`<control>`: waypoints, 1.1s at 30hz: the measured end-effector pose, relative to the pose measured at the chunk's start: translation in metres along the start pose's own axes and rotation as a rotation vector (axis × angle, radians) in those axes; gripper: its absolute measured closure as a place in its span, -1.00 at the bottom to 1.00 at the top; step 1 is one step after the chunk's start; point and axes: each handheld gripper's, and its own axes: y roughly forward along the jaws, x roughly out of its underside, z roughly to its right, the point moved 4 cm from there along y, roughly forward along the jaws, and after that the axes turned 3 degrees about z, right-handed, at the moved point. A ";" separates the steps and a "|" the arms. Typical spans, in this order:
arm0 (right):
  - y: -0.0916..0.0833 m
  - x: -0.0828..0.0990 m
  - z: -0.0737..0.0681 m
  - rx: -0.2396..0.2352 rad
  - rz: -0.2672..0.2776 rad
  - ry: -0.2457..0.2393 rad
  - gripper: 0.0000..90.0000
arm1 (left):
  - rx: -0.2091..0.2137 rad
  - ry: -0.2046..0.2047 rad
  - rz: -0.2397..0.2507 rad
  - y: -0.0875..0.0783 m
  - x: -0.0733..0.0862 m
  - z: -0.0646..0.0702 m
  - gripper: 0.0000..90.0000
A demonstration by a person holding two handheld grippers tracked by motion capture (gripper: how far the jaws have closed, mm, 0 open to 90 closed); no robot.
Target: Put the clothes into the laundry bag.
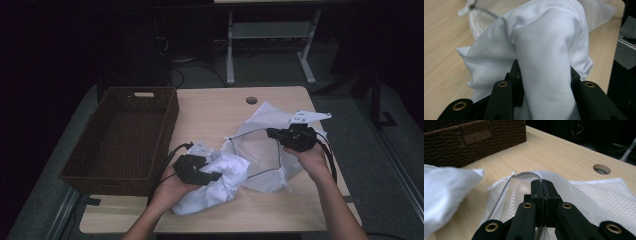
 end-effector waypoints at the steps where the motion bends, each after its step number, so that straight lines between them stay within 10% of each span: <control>1: 0.000 0.001 0.000 -0.001 -0.003 0.003 0.96 | 0.000 0.007 0.007 -0.002 -0.003 0.002 0.37; 17: -0.004 0.006 -0.001 -0.012 -0.012 0.007 0.97 | 0.097 0.150 -0.021 0.031 -0.044 0.015 0.37; 33: -0.007 0.006 -0.005 -0.032 -0.010 -0.006 0.96 | 0.118 0.161 -0.048 0.068 -0.057 -0.005 0.37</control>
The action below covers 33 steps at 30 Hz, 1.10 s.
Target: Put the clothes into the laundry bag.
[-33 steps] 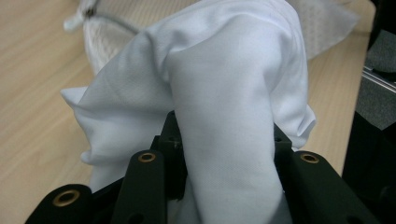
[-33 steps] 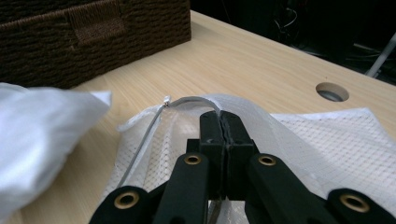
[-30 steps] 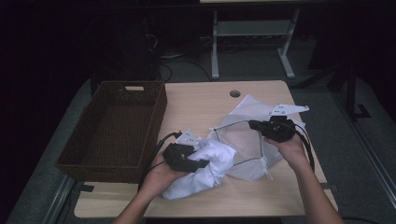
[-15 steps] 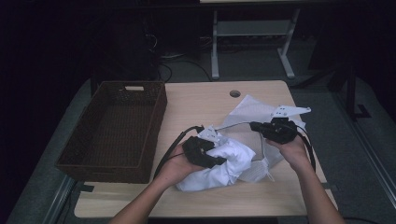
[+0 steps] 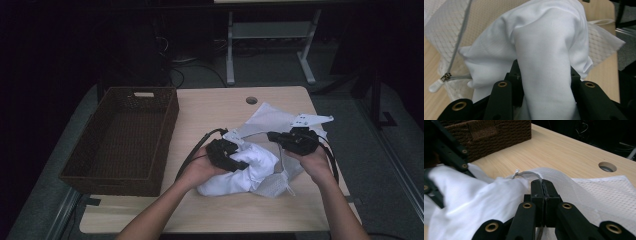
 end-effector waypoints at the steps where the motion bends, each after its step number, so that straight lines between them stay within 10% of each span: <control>1: 0.001 0.000 -0.001 -0.002 0.000 0.000 0.96 | -0.005 0.000 -0.003 0.001 0.000 -0.001 0.37; 33: 0.009 -0.004 -0.011 -0.034 0.007 -0.009 0.97 | -0.204 -0.168 -0.005 0.033 -0.019 -0.026 0.36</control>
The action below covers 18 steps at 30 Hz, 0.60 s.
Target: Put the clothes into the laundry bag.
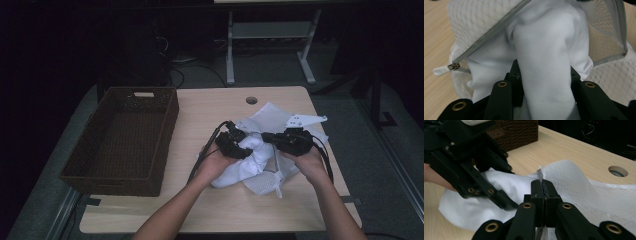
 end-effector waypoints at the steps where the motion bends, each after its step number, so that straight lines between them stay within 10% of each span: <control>1: 0.000 0.000 0.000 -0.002 0.002 -0.002 0.97 | -0.005 -0.004 0.001 0.002 -0.002 0.000 0.36; 10: -0.002 0.000 0.000 0.005 -0.001 -0.005 0.96 | -0.034 -0.089 0.041 0.019 -0.011 -0.009 0.35; 18: -0.006 0.001 0.007 0.021 0.009 0.009 0.97 | 0.024 -0.113 0.079 -0.006 -0.002 -0.009 0.35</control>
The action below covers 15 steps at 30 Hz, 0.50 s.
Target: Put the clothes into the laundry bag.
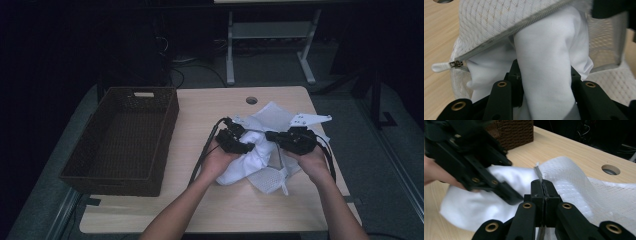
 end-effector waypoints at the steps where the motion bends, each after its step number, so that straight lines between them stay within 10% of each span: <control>1: 0.000 0.000 0.000 0.000 0.000 0.001 0.97 | 0.004 -0.001 0.005 -0.003 0.000 0.000 0.35; 8: 0.000 -0.006 -0.009 -0.027 0.021 0.000 0.96 | 0.009 -0.008 0.030 -0.025 0.001 -0.003 0.36; 15: 0.005 -0.010 -0.016 -0.040 0.020 -0.015 0.97 | -0.047 -0.057 0.049 0.004 -0.004 -0.008 0.36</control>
